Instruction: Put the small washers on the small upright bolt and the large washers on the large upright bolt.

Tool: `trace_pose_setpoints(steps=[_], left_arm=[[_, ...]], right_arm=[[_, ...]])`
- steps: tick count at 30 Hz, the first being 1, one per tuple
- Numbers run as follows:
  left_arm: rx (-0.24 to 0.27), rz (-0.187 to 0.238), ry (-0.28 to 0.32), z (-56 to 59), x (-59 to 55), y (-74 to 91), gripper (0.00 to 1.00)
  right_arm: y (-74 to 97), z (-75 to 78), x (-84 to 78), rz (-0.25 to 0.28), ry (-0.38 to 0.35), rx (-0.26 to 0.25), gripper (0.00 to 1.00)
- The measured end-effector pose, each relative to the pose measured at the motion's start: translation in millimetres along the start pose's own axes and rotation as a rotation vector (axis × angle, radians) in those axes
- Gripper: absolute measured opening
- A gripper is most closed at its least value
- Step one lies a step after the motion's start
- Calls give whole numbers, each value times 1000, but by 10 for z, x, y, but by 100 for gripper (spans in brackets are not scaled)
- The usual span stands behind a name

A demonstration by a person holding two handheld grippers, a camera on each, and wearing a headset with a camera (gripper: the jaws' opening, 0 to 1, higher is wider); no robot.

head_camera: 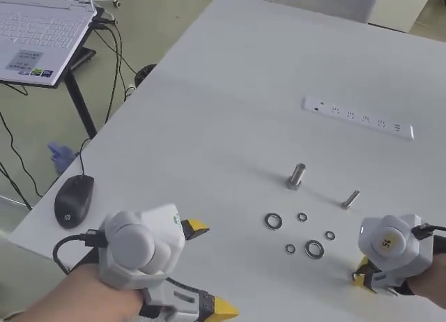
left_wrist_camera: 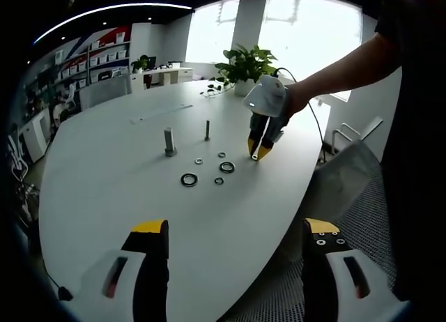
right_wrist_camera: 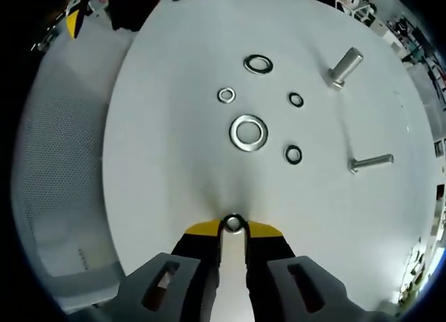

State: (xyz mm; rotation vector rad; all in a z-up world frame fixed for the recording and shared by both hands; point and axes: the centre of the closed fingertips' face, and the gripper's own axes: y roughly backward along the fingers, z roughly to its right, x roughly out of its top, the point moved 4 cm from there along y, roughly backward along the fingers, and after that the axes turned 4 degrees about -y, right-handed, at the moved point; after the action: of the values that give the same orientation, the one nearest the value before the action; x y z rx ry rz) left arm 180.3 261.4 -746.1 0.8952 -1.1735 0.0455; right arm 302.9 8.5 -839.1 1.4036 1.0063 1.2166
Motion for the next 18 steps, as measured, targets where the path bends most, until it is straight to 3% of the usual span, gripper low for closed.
trace_pose_setpoints(steps=[6,12,18], left_arm=[[5,-3,-10,-35,24,15,78],[4,-10,-27,-97,45,13,77],[-1,-3,-31,-104,72,-6,77]], right_arm=[[6,-4,-9,25,-42,-1,12],[13,-21,-14,12,-58,13,12],[162,-31,56,18,-62,37,12]])
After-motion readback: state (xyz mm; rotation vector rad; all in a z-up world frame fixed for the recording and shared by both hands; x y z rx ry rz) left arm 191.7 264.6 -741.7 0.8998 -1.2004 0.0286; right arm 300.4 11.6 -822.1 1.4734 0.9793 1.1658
